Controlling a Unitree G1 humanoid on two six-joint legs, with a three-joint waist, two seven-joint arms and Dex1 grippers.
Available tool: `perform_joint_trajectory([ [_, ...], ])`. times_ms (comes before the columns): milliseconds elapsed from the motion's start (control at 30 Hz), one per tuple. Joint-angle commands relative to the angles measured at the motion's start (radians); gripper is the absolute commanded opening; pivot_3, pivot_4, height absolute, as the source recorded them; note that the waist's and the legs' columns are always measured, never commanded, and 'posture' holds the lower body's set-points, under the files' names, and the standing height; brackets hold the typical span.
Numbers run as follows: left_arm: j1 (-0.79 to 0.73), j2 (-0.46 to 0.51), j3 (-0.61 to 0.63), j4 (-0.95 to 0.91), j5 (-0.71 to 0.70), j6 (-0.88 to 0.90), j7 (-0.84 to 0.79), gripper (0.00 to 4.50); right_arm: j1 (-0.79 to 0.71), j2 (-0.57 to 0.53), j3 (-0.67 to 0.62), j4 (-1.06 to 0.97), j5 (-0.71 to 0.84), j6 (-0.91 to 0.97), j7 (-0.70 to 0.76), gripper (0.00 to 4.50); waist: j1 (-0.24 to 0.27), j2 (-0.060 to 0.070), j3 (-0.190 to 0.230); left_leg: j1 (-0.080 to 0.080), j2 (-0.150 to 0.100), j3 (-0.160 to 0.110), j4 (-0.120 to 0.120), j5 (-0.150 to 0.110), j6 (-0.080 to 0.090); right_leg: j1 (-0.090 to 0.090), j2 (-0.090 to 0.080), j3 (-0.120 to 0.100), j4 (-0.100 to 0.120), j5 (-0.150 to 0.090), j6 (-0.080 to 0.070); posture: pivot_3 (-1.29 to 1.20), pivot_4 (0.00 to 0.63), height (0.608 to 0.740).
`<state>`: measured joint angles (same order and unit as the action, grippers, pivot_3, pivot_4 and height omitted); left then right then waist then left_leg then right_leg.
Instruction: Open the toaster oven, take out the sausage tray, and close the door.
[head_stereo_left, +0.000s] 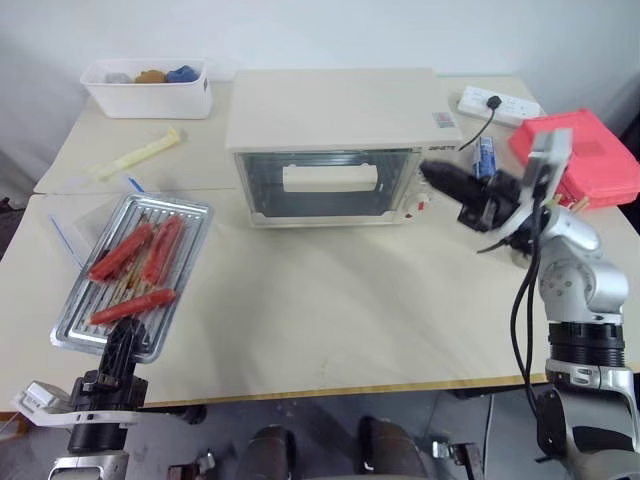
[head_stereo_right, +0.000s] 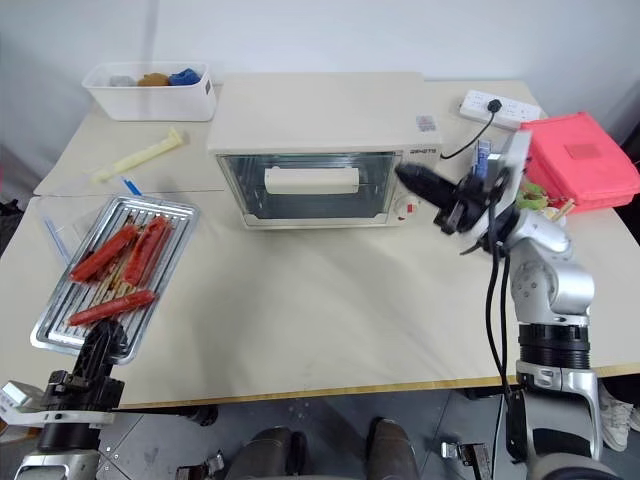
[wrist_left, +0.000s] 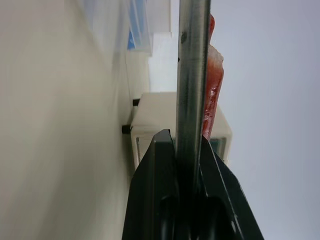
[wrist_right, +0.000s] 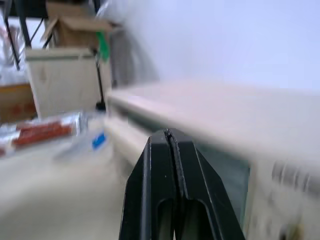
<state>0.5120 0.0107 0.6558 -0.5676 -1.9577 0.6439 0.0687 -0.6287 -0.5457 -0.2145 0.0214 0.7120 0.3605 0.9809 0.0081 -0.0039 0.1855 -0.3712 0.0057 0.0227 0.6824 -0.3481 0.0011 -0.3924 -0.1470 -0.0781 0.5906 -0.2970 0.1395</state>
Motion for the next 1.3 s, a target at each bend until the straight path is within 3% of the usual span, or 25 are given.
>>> perform_joint_trajectory([
  [33, 0.029, 0.049, 0.024, 0.043, -0.014, 0.096, -0.106, 0.0, 0.102, -0.049, -0.004, -0.102, -0.018, 0.0, 0.029, 0.04, 0.006, 0.0, 0.0, 0.0, -0.001, 0.001, 0.0, -0.001, 0.001, 0.0, 0.0, 0.0, 0.001, 0.0, 0.0, 0.0, 0.15, 0.74],
  [200, 0.052, 0.125, 0.033, 0.121, -0.014, 0.211, -0.196, 0.0, 0.218, -0.098, -0.015, -0.141, -0.061, -0.05, 0.071, 0.04, 0.012, 0.0, 0.0, -0.001, -0.008, 0.007, 0.0, -0.004, 0.008, 0.0, -0.001, 0.003, -0.001, 0.0, 0.0, 0.0, 0.15, 0.74],
  [267, 0.047, 0.167, 0.016, 0.151, -0.014, 0.26, -0.213, 0.0, 0.347, -0.145, -0.035, -0.174, -0.104, -0.119, 0.146, 0.39, 0.014, 0.0, 0.0, 0.0, -0.008, 0.009, 0.001, -0.005, 0.009, 0.0, -0.002, 0.005, -0.001, 0.0, 0.0, 0.0, 0.15, 0.74],
  [367, 0.025, 0.323, -0.054, 0.201, -0.014, 0.353, -0.215, 0.0, 0.598, -0.189, -0.108, -0.247, -0.148, -0.228, 0.21, 1.3, 0.031, -0.002, -0.001, 0.0, -0.009, 0.009, 0.001, -0.005, 0.009, 0.001, 0.0, 0.004, -0.001, -0.001, -0.001, 0.0, 0.15, 0.74],
  [567, -0.071, 0.489, -0.155, 0.273, -0.014, 0.44, -0.246, 0.0, 0.755, -0.196, -0.185, -0.309, -0.14, -0.253, 0.19, 3.26, 0.002, 0.0, -0.001, 0.007, -0.008, 0.014, 0.001, -0.005, 0.009, 0.001, -0.001, 0.013, -0.001, 0.001, 0.001, 0.0, 0.15, 0.74],
  [700, -0.254, 0.574, -0.25, 0.358, -0.014, 0.489, -0.222, 0.0, 0.849, -0.183, -0.23, -0.359, -0.132, -0.266, 0.175, 4.48, 0.002, 0.001, -0.001, 0.015, -0.004, 0.014, 0.0, -0.006, 0.006, 0.006, 0.0, 0.014, 0.0, 0.002, 0.0, 0.0, 0.15, 0.74],
  [1067, -0.745, 0.62, -0.548, 0.68, -0.014, 0.593, -0.049, 0.0, 1.054, -0.13, -0.313, -0.543, -0.104, -0.249, 0.072, 4.48, 0.018, 0.004, -0.002, 0.015, -0.005, 0.016, -0.001, -0.006, 0.005, 0.004, 0.0, 0.014, 0.004, 0.002, 0.001, 0.0, 0.15, 0.74],
  [1300, -0.917, 0.592, -0.641, 0.784, 0.099, 0.651, -0.058, 0.0, 1.136, -0.099, -0.333, -0.626, -0.084, -0.245, 0.025, 4.48, 0.015, 0.003, -0.002, 0.015, -0.007, 0.017, -0.001, -0.005, 0.006, 0.005, 0.0, 0.015, 0.003, 0.005, 0.007, 0.0, 0.15, 0.74],
])
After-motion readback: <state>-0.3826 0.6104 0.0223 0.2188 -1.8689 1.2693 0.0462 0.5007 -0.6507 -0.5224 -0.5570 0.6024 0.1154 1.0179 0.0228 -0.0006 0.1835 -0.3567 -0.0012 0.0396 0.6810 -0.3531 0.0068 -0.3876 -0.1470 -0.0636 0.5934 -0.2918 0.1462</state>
